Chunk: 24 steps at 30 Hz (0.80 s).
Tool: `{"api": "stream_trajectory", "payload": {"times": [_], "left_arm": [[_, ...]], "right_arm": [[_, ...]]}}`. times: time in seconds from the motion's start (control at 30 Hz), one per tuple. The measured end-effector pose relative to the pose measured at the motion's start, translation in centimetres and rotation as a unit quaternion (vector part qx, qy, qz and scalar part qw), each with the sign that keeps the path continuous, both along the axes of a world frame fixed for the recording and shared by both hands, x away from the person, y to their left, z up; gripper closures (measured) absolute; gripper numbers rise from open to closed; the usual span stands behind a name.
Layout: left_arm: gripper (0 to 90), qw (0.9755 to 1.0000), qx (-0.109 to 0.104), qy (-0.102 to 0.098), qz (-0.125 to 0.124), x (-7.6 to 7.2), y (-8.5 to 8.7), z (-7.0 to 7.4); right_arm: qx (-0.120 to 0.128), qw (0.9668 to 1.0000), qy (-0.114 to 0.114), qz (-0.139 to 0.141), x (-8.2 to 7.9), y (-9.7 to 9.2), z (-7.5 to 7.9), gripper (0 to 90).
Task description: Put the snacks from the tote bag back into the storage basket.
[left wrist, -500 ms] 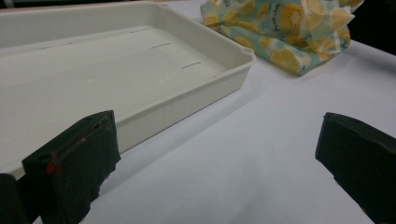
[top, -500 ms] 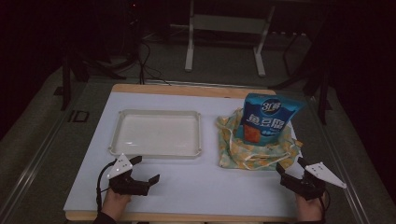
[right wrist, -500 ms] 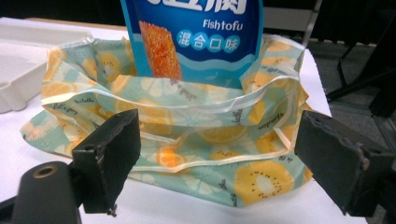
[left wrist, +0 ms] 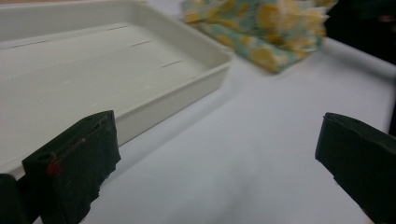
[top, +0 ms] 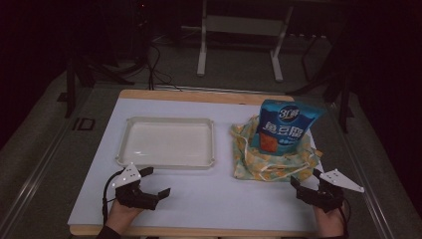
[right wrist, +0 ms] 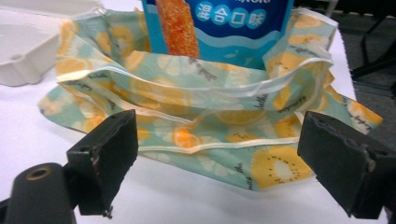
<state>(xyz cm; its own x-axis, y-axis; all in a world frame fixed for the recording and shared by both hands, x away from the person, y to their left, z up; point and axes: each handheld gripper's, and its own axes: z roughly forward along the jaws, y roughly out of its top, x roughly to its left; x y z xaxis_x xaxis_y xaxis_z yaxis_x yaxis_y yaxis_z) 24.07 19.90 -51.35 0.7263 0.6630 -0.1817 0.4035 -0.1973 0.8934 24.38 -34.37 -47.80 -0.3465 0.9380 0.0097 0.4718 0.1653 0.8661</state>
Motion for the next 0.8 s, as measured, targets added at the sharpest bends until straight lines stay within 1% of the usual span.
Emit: {"api": "stream_trajectory", "payload": {"times": [0.03, 0.07, 0.1, 0.13, 0.2, 0.23, 0.27, 0.3, 0.37, 0.4, 0.43, 0.47, 0.5, 0.53, 0.57, 0.6, 0.63, 0.67, 0.73, 0.77, 0.8], "left_arm": [[0.2, 1.0000, -0.003, 0.001, -0.003, 0.1, 0.0, 0.1], [0.2, 0.9999, -0.006, 0.002, -0.014, 0.2, 0.0, 0.1], [0.2, 0.9999, -0.003, 0.000, -0.016, 0.1, 0.0, 0.1], [0.2, 0.9997, -0.003, 0.000, -0.024, 0.1, -0.1, 0.1], [0.3, 0.9994, 0.001, -0.001, -0.033, 0.1, -0.4, 0.2], [1.2, 0.9991, -0.002, -0.002, -0.041, 0.1, -0.5, 0.3], [1.8, 0.9991, 0.000, -0.005, -0.043, 0.1, -0.7, 0.5], [2.3, 0.9988, -0.002, -0.007, -0.049, 0.2, -1.0, 0.8], [3.5, 0.9985, -0.002, -0.009, -0.055, 0.4, -1.5, 1.2], [3.6, 0.9979, -0.002, -0.008, -0.064, 0.6, -1.8, 1.5], [3.7, 0.9980, 0.002, -0.009, -0.062, 0.7, -2.1, 1.7], [3.6, 0.9980, 0.006, -0.010, -0.063, 0.9, -2.4, 1.8], [3.7, 0.9976, 0.006, -0.007, -0.069, 1.2, -2.7, 2.0], [3.7, 0.9980, 0.011, -0.005, -0.062, 1.4, -3.0, 2.1], [3.7, 0.9979, 0.009, -0.003, -0.064, 1.6, -3.2, 2.2], [3.8, 0.9979, 0.009, 0.002, -0.064, 1.8, -3.5, 2.3], [3.8, 0.9980, 0.016, 0.004, -0.061, 2.1, -3.7, 2.3], [3.9, 0.9977, 0.016, 0.007, -0.066, 2.4, -4.0, 2.4], [3.9, 0.9980, 0.020, 0.009, -0.060, 2.9, -4.6, 2.5], [4.0, 0.9975, 0.018, 0.012, -0.067, 3.2, -4.8, 2.5], [4.3, 0.9976, 0.024, 0.011, -0.064, 3.4, -5.2, 2.6]], "right_arm": [[0.004, 1.0000, 0.007, 0.005, 0.1, 0.0, 0.1, 12.3], [0.007, 0.9998, 0.016, 0.009, 0.2, 0.0, 0.3, 12.4], [0.007, 0.9997, 0.020, 0.011, 0.3, 0.0, 0.5, 12.4], [0.002, 0.9996, 0.024, 0.013, 0.3, 0.0, 0.6, 12.4], [-0.008, 0.9991, 0.040, 0.015, 0.3, 0.0, 0.7, 12.5], [-0.014, 0.9986, 0.046, 0.021, 0.4, 0.1, 0.7, 12.5], [-0.019, 0.9979, 0.056, 0.026, 0.5, 0.1, 0.8, 12.5], [-0.024, 0.9975, 0.060, 0.028, 0.5, 0.1, 0.9, 12.5], [-0.013, 0.9977, 0.055, 0.036, 0.5, 0.0, 1.1, 12.4], [-0.012, 0.9976, 0.055, 0.040, 0.5, 0.0, 1.2, 12.4], [-0.008, 0.9976, 0.053, 0.043, 0.5, 0.0, 1.4, 12.2], [0.000, 0.9980, 0.045, 0.045, 0.4, -0.1, 1.6, 11.7], [0.006, 0.9979, 0.042, 0.048, 0.4, -0.1, 1.8, 11.7], [0.008, 0.9978, 0.041, 0.051, 0.4, -0.2, 2.0, 11.7], [0.010, 0.9978, 0.039, 0.052, 0.5, -0.2, 2.1, 11.7], [0.009, 0.9979, 0.036, 0.053, 0.5, -0.3, 2.3, 11.7], [0.005, 0.9978, 0.038, 0.054, 0.6, -0.4, 2.4, 11.7], [0.004, 0.9978, 0.040, 0.054, 0.7, -0.5, 2.5, 11.7], [0.003, 0.9981, 0.035, 0.051, 0.9, -0.6, 2.9, 11.7], [0.001, 0.9984, 0.031, 0.048, 0.9, -0.7, 3.0, 11.7], [0.000, 0.9987, 0.028, 0.042, 1.0, -0.7, 3.2, 12.2]]}}
